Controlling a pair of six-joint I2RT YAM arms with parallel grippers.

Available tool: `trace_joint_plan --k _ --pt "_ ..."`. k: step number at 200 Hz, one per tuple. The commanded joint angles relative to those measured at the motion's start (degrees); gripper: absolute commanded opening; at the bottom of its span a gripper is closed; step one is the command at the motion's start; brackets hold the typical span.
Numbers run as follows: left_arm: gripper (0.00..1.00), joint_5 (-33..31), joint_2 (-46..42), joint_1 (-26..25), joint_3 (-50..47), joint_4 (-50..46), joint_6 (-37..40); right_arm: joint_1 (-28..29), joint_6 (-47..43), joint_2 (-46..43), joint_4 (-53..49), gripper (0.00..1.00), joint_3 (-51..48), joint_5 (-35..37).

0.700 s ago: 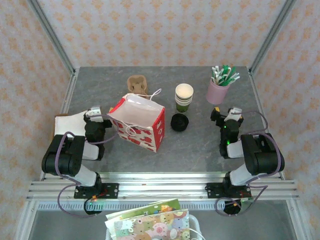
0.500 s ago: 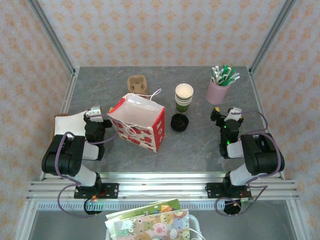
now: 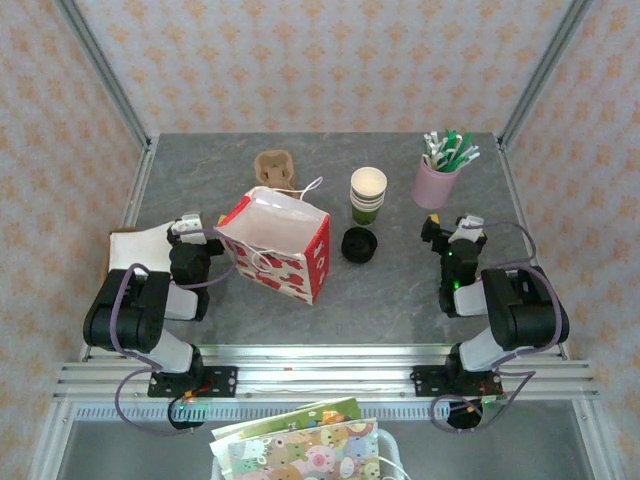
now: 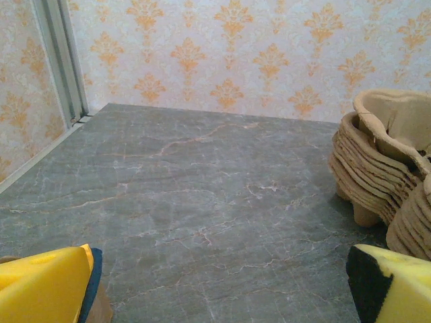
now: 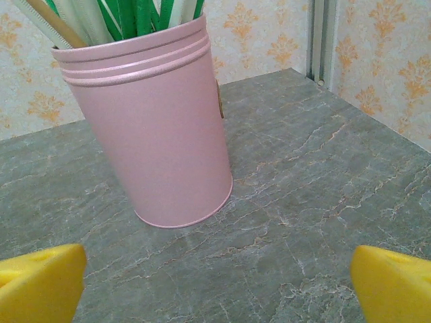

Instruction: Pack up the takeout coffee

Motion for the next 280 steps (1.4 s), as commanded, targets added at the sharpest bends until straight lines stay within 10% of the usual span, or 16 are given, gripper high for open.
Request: trace_joint_plan --k 1,88,187,241,256,280 --pt "0.99 -0.90 0.39 0.51 0.95 0.38 -1.09 -0.19 -0.87 -0.54 2.05 1.00 0.06 0.23" --pt "0.99 -2.30 -1.81 0.65 0.35 -0.27 -1.70 -0.19 -0.95 -0.86 2.17 1.00 -0.14 -0.15" --pt "0.99 -10.24 -35.45 2.02 6.82 -32.54 -5.58 -0.19 2.29 -28.49 -25.34 1.00 5.55 -8.24" --pt "0.99 -30.82 -51.12 3.05 31.15 -77.83 -36.24 -0.17 24.39 -43.14 -52.05 1.00 19.73 -8.40" --pt "0.99 -27.64 -54.46 3.77 36.69 -85.95 -41.89 -0.28 40.83 -42.66 -69.35 1.00 28.61 -2.61" --pt "0.99 -22.81 -60.96 3.99 38.90 -89.10 -48.22 -0.48 38.79 -39.34 -77.84 1.00 38.57 -14.99"
